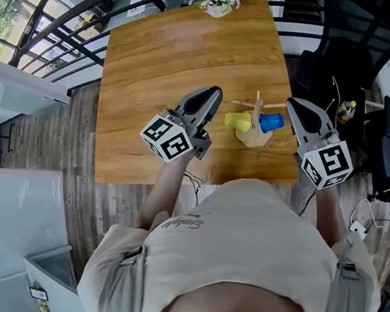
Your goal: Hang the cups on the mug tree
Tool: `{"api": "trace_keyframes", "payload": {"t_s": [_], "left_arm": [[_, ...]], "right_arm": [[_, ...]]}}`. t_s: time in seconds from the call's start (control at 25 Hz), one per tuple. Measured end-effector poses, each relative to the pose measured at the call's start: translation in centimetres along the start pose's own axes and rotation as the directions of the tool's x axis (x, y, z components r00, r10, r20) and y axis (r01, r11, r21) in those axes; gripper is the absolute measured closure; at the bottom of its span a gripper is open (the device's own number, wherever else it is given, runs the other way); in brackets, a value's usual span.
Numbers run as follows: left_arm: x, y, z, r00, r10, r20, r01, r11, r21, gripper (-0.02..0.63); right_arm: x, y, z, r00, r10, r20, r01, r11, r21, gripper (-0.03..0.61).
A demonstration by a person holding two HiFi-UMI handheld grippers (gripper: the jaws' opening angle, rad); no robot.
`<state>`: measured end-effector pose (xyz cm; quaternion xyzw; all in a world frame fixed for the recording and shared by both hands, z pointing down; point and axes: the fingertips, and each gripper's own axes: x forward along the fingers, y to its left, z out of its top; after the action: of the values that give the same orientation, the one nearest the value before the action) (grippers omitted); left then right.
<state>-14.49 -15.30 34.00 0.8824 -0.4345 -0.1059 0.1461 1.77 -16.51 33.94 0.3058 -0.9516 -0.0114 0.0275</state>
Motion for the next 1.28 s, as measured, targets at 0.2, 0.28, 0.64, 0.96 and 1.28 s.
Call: {"api": "trace_keyframes", "payload": {"t_s": [0.2,0.28,0.64,0.96,1.28], "left_arm": [[0.7,-0.9,2.9,0.999,-0.003,0.043,0.001,0.998,0.059,0.587],[1.0,-1.3,3.9,0.998,-0.009,0.062,0.005,0.998,0.066,0.588],[1.9,-1.4,6.2,0.998,0.035,0.06,-0.046,0.977,0.206,0.588],[1.9,-0.6,5.5,0.995,0.095,0.029,-0.1,0.943,0.316,0.588],[1.5,0.1,4.7,0.995,0.098,0.019,-0.099,0.948,0.303,0.588]], "right_arm": [[1.0,0.0,2.4,0.999,0.023,0.038,-0.021,0.998,-0.058,0.584],[1.4,-0.1,3.1,0.998,0.031,0.053,-0.027,0.997,-0.078,0.584],[3.2,-0.8,5.1,0.996,0.024,0.088,-0.018,0.997,-0.076,0.584],[3.6,-1.9,5.7,0.995,-0.015,0.097,0.021,0.998,-0.063,0.584],[3.6,-2.0,4.5,0.997,-0.03,0.071,0.034,0.998,-0.049,0.584]]}}
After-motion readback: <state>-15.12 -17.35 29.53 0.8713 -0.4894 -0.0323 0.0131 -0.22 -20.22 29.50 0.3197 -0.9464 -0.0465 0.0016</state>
